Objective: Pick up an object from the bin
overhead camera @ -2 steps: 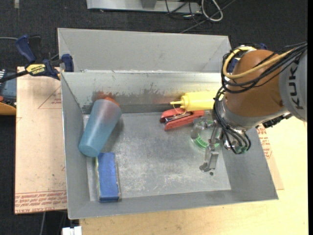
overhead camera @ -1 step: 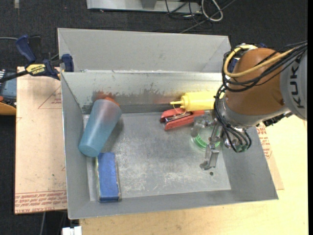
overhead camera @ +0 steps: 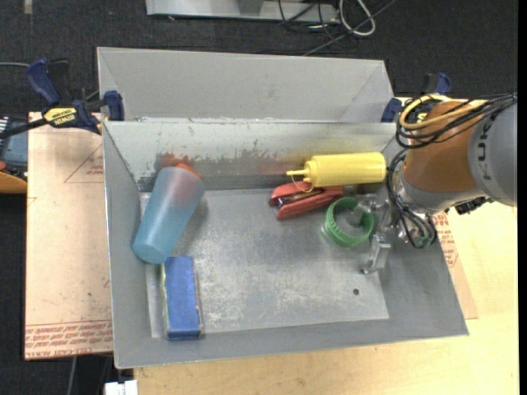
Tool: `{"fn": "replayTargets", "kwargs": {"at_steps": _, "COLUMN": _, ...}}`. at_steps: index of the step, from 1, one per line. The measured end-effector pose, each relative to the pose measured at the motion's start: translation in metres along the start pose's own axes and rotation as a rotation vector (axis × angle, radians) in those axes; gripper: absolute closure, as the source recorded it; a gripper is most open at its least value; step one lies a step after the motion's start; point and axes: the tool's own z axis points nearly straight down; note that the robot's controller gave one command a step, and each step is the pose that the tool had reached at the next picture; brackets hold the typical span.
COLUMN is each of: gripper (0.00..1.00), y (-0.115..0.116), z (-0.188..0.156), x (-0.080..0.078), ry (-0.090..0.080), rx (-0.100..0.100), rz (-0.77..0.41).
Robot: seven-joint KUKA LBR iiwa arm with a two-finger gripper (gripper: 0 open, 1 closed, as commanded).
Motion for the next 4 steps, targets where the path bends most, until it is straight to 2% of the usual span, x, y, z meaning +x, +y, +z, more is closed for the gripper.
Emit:
{"fn": "replayTargets", "kwargs": {"at_steps": 1, "gripper": 0.00, "y": 0.112, "z": -0.091, "x": -0.025, "ry": -0.021, "rx": -0.008, "rz": 0.033}}
{"fn": "replayTargets", "kwargs": {"at_steps": 2, "gripper": 0.00, "y": 0.040, "z": -0.032, "x": -0.001, "ry": 0.004, "rx": 0.000, "rz": 0.147}}
{"fn": "replayTargets", "kwargs": {"at_steps": 3, "gripper": 0.00, "y": 0.122, "z": -0.008, "x": -0.055, "ry": 0.015, "rx": -0.001, "rz": -0.121}}
{"fn": "replayTargets", "kwargs": {"at_steps": 4, "gripper": 1.00, "y": 0.051, "z": -0.004, "x": -0.002, "ry": -0.005, "rx": 0.002, "rz": 0.253}}
